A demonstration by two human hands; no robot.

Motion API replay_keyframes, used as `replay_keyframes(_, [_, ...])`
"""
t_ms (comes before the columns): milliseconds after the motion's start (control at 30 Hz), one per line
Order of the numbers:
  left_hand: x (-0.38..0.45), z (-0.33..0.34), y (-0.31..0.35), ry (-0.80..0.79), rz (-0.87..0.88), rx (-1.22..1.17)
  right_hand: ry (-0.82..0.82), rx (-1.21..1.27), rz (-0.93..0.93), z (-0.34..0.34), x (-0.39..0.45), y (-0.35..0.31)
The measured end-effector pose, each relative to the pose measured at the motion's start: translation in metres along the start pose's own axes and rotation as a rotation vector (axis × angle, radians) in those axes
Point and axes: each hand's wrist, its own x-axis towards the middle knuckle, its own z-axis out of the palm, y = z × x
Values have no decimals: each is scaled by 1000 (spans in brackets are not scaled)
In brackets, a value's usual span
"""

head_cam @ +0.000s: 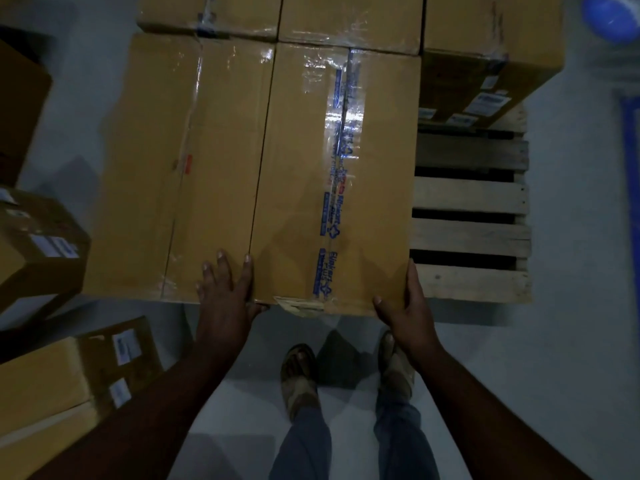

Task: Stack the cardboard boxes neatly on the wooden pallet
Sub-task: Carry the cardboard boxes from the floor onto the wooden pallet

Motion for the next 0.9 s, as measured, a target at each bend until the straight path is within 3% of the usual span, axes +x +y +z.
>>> replay_keyframes(400, [-3,2,8,8,-23,54,-8,-56,51,-3,6,-3])
replay_keyframes(567, [-14,-32,16,-94,1,-23,-41,-295,-33,-14,-7,-32])
replay_keyframes(633, [-32,-62,35,-85,49,-86,-2,-279,-71,-24,-37,-65])
replay_keyframes(767, [-104,-142,93,21,133,-443,41,-153,-122,-63,-135,-145])
replay_keyframes(900, [-192,-225,142,45,227,-595,123,61,-106,-116,-246,-201])
